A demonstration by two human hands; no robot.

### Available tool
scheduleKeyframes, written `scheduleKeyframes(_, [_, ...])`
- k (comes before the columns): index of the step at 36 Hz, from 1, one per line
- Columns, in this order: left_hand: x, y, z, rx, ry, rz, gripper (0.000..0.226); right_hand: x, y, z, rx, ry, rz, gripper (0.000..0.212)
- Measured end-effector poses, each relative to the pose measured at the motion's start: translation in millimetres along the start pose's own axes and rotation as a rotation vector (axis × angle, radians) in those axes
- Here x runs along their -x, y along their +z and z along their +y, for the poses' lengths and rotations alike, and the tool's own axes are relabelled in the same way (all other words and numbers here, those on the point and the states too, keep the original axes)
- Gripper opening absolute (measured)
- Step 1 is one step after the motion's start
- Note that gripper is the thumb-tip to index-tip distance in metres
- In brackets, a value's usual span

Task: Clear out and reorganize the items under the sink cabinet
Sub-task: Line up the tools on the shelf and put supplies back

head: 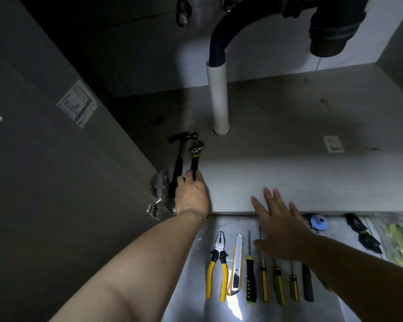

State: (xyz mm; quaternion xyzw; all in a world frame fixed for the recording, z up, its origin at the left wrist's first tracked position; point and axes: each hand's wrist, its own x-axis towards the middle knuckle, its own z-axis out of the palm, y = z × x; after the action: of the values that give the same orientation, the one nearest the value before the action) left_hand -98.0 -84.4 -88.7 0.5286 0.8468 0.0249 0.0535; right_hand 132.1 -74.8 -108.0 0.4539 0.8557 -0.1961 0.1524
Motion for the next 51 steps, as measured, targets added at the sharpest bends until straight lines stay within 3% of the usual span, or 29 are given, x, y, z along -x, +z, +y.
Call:
scheduleKeyframes(13, [11.2, -5.7, -7.3, -0.035, 0.027, -0.017, 0.067, 2.1, -0.6, -1.2, -0.005, 0.005, 0.028, 0.107])
scheduleKeyframes(18, [58.8, -2.6, -16.5, -0.109, 0.199, 0.064, 0.056, 16.5, -3.6, -8.3, -0.11, 0.028, 0.126, 0.086])
scheduleKeyframes(21, [90.4, 10.9, -28.4, 0.046, 0.363, -0.019, 0.034, 27.1, -3.4, -15.8, -0.108, 0.018, 0.296, 0.063])
scheduleKeyframes(24, [114.1, 29.0, -37.6, 0.216, 0.289, -0.26, 0.014, 30.7, 0.3, -22.5, -0.054, -0.089, 0.358, 0.043])
scheduleKeyframes(28, [131.2, 54.5, -37.9, 0.259, -0.011, -0.534, 0.034, 32.7, 12.0, -30.1, -0.224, -0.1, 0.151, 0.029])
scheduleKeyframes(30, [137.0, 66.3, -32.9, 0.318, -0.12, -0.594, 0.043, 34.3, 19.9, -33.1, -0.297, -0.061, 0.029, 0.02])
scheduleKeyframes(34, [145.6, 86.2, -20.7, 0.306, -0.221, -0.608, 0.057, 39.0, 37.3, -37.3, -0.383, -0.032, -0.116, 0.025])
scheduleKeyframes(43, [151.8, 95.1, -21.3, 0.261, -0.184, -0.552, 0.066, 37.5, 49.7, -43.4, -0.491, 0.004, -0.236, 0.016])
scheduleKeyframes(47, [147.6, 83.3, -26.9, 0.589, -0.172, -0.596, 0.051, 31.0, 48.6, -50.2, -0.552, 0.062, -0.286, 0.022])
scheduleKeyframes(51, [142.3, 60.4, -26.1, 0.7, -0.043, -0.633, 0.049, 27.8, 40.5, -63.6, -0.795, 0.164, -0.399, 0.025])
